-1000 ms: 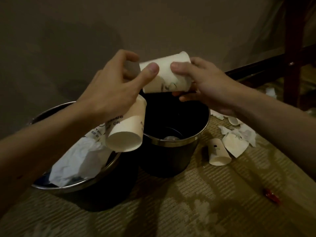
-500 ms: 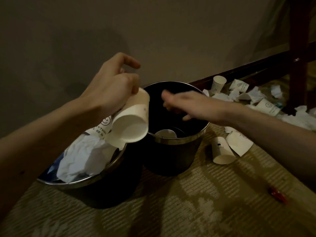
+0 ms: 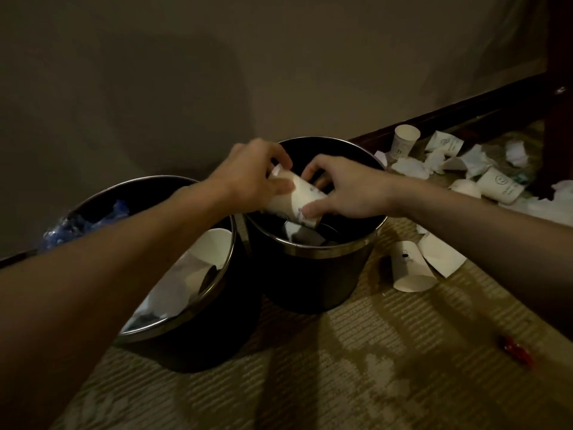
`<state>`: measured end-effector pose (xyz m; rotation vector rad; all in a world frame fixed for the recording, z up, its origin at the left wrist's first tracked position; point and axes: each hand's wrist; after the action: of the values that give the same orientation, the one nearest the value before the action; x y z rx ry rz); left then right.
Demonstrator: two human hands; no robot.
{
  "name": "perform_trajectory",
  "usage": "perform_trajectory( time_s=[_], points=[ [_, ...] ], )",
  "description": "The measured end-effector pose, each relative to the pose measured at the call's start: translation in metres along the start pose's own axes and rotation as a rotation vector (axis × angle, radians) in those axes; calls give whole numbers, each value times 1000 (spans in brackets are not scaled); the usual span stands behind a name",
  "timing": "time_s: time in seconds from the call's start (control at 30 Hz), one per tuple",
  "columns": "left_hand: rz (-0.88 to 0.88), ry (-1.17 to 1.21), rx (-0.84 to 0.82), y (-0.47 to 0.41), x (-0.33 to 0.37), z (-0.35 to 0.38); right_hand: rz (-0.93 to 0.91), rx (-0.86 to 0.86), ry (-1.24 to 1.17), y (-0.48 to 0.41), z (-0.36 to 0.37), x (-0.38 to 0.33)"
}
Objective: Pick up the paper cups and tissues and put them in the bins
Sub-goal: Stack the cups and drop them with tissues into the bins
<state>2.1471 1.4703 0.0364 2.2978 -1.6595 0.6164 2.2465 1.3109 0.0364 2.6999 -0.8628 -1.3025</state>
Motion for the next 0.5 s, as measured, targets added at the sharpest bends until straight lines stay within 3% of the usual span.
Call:
perform_trajectory(
  time_s=[0.2,0.33,0.43,0.5],
  points=[
    [73,-157,-386,-2,-3,14,118,-307,-25,-5,11,15],
    [119,-198,-353,5,3,3,-10,-119,23,7,6,11],
    [140,-232,-206,15,12,-27,-166,114,-74,23,7,0],
    [127,-285,-109,30,12,-55,-262,175,-160,30,17,-16]
  ],
)
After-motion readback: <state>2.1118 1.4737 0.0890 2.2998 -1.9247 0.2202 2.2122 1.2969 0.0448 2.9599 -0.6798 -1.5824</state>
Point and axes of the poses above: each hand's wrist, its own y-axis away from the middle knuckle, its own z-axis out of the palm, x = y × z, and after that the axes turned 2 degrees about -y, right-handed
